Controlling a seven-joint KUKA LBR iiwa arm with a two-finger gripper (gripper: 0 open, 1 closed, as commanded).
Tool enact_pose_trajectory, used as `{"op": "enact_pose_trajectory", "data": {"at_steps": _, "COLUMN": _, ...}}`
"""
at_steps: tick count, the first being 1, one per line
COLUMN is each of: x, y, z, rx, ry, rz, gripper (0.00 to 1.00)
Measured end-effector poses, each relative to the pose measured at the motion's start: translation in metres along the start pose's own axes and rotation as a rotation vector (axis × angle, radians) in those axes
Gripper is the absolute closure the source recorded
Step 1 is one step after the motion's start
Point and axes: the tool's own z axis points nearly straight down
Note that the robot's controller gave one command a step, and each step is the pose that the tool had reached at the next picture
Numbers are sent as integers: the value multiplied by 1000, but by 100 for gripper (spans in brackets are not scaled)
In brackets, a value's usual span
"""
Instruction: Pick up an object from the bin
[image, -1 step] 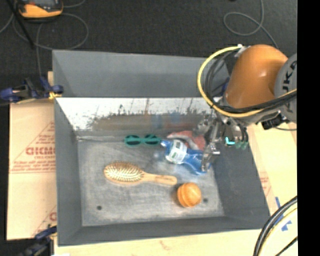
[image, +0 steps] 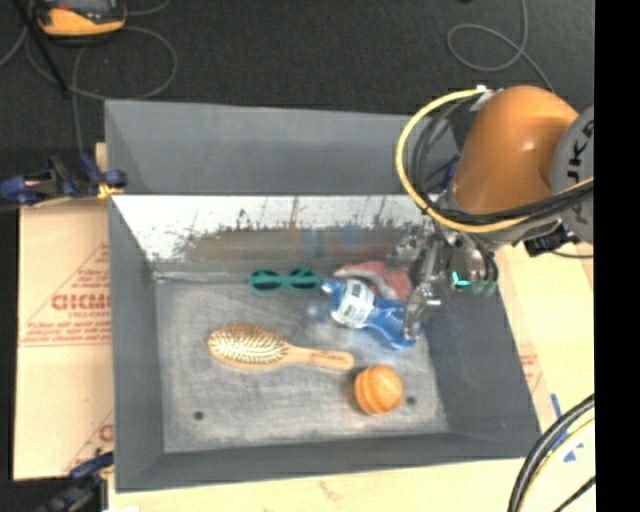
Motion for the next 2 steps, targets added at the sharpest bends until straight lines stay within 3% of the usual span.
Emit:
{"op": "enact_pose_trajectory", "data": {"at_steps": 1, "x": 31, "y": 17, "z": 49, "rx": 1, "ry": -5, "rz": -35, "gripper": 0}}
{"op": "enact_pose_trajectory", "data": {"at_steps": 2, "x": 25, "y": 16, "z": 105, "rx": -6, "ry": 0, "rz": -25, "gripper": 0}}
